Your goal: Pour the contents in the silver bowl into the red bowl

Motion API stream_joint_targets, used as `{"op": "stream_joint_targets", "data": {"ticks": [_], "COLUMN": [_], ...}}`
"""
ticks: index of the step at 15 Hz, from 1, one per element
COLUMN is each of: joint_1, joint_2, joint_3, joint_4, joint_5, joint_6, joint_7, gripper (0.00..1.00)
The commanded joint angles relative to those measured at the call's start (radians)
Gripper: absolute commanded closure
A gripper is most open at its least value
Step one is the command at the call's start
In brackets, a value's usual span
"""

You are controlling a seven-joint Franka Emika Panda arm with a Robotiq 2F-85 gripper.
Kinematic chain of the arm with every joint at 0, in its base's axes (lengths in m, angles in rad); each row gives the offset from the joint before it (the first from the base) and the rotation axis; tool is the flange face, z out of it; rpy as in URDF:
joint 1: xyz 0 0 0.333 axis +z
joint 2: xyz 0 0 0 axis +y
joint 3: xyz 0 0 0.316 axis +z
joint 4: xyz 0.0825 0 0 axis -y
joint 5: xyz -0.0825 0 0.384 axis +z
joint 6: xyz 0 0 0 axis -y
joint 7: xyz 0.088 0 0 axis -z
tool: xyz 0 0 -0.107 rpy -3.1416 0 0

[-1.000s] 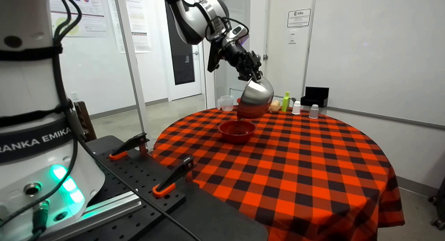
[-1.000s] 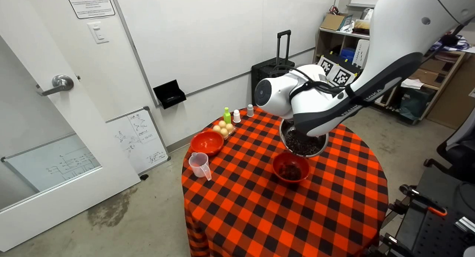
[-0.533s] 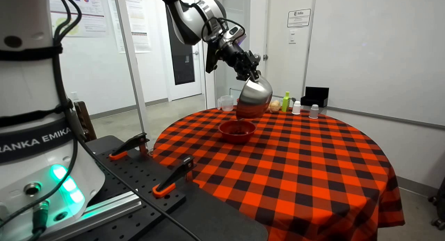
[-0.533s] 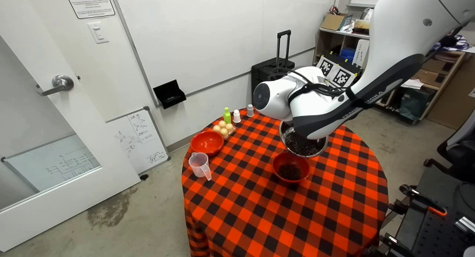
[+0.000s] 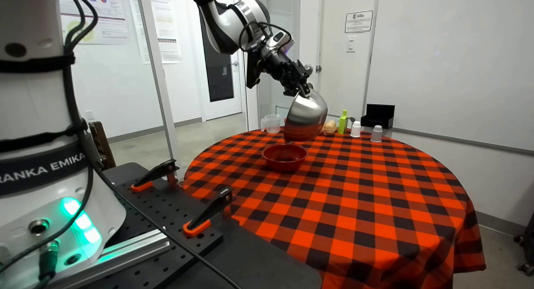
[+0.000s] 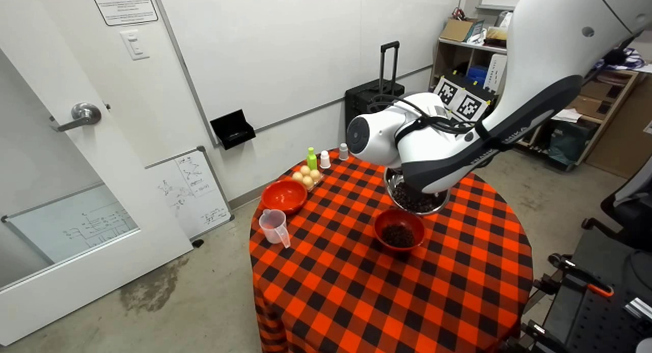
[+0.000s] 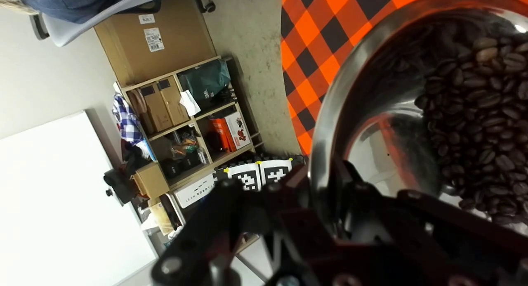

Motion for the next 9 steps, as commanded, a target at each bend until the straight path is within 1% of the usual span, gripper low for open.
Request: {"op": "stream_joint_targets", "data": {"ticks": [1,9], "joint_1": [0.007,0.007], "joint_2": [-0.023,-0.021], "joint_3": [0.007,0.018], "joint_4": [-0.023,-0.031], "joint_5": [-0.037,-0.068], "joint_6": [-0.028,-0.052], "joint_7": [0.047,0.091], "gripper": [0.98,0.98]}}
